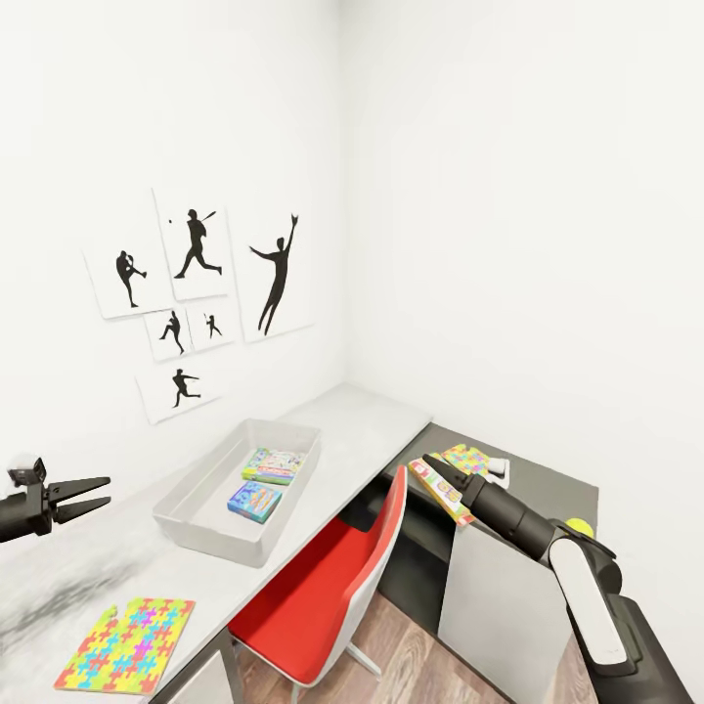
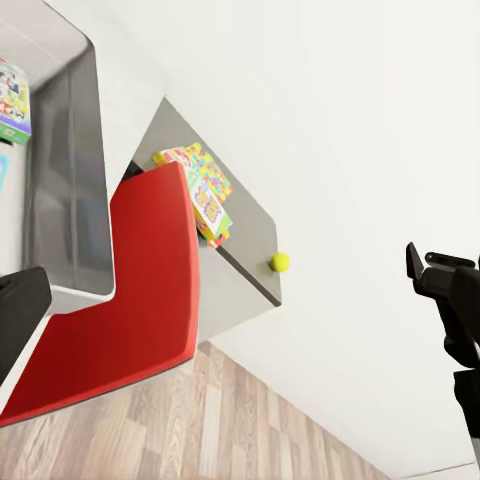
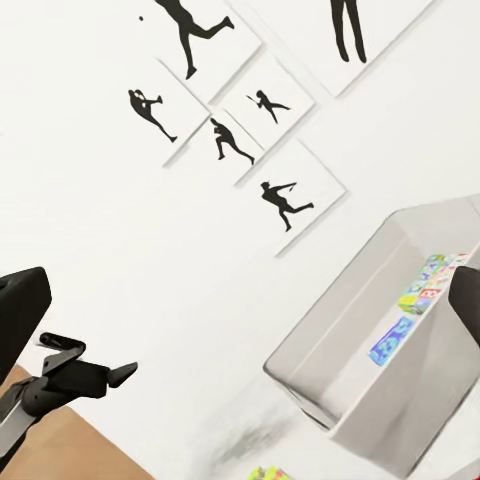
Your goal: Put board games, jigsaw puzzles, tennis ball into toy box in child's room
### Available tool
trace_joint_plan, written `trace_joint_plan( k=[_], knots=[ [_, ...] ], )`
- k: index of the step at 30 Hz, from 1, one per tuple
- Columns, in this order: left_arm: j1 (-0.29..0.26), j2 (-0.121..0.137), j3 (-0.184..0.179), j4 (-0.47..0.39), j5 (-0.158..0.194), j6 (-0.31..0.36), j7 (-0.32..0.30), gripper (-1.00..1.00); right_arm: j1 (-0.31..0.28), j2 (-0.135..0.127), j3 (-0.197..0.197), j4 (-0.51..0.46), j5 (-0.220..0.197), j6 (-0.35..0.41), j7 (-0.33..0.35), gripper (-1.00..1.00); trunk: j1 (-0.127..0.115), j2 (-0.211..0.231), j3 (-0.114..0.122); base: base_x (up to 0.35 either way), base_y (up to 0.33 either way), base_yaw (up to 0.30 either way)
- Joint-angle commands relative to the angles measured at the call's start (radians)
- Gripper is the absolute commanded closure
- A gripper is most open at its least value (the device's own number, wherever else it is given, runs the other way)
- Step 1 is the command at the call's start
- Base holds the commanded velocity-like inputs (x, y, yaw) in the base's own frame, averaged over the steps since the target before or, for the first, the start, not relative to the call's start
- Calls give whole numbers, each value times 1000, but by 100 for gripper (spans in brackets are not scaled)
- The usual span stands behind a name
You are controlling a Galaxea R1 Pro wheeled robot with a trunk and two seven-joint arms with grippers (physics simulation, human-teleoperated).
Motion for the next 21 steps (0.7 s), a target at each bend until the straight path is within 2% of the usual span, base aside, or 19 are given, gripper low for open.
trace_joint_plan(
  k=[1, 8, 15, 21],
  knots=[
    [0, 0, 0, 0, -1, 11, -4, -100, 0, 0, -1, 0, -4, 7, 1, -100, 0, -1, 0, -1, 0, 3],
    [0, 0, 0, 1, 0, 11, -4, -100, 0, 1, -1, 0, -4, 5, 1, -100, 0, -1, -1, 0, 0, 52],
    [1, -1, 0, 1, 0, 11, -4, -100, 0, 1, -1, 0, -2, 5, 0, -100, 0, -1, -3, -6, 0, 234],
    [1, -1, 0, 1, 0, 11, -4, -100, 0, 1, -1, 0, -1, 5, 0, -100, 0, -1, -6, -96, 0, 266]
  ],
)
